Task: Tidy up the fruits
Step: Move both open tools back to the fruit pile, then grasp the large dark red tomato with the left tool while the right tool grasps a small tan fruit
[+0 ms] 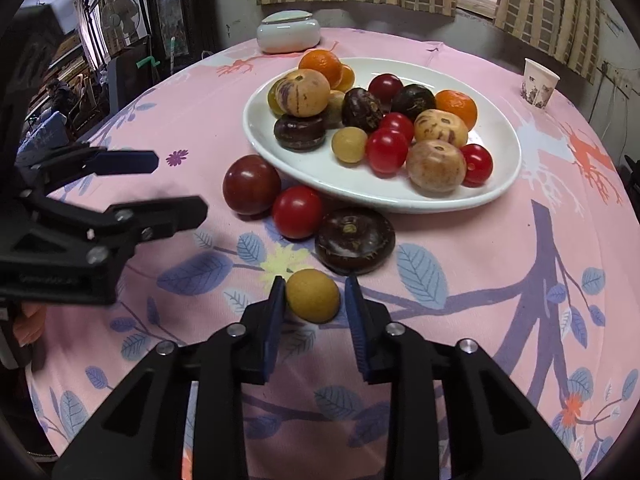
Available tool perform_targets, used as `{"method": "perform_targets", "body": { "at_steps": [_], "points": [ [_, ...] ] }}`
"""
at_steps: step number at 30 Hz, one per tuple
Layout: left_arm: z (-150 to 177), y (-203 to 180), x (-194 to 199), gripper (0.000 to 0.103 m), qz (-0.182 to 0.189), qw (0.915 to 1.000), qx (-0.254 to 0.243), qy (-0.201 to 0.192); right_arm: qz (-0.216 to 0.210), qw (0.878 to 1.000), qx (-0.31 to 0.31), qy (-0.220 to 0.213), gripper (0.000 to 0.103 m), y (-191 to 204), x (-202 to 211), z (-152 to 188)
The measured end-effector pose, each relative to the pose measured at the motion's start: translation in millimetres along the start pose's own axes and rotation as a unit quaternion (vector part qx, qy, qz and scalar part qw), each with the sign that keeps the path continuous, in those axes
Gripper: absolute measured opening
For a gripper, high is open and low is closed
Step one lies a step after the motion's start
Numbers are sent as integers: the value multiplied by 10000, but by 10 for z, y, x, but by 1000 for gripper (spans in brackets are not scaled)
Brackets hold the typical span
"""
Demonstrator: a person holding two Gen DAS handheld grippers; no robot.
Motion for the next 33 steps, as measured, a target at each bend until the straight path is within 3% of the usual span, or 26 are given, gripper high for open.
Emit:
{"method": "perform_targets", "body": {
  "at_steps": [12,18,23,27,33],
  "points": [
    [64,-131,-291,81,170,9991,101,375,-129,9999,4,27,30,-18,4,38],
    [64,-154,-392,56,290,9982,-29,530,-158,9999,6,20,30,-24,13,49],
    [27,-219,-419,52,410,9978,-91,514,-158,9999,7,21,30,-24,13,50],
    [7,-258,-428,37,476,9974,-157,510,-211,9997,-80,5,30,-44,17,57],
    [9,-241,-419,36,551,9973,-31,481,-80,9999,137,37,30,18,30,64]
  ]
}}
Point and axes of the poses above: each gripper's, at about its wrist camera, not at the fingertips, and x roughly against the way its jaws point, y to its left, z to its underside, the point moved 3 cm from there along -x, roughly the way its jaws point, and after that the axes turned 14 degrees about -y, right-handed, at the moved point
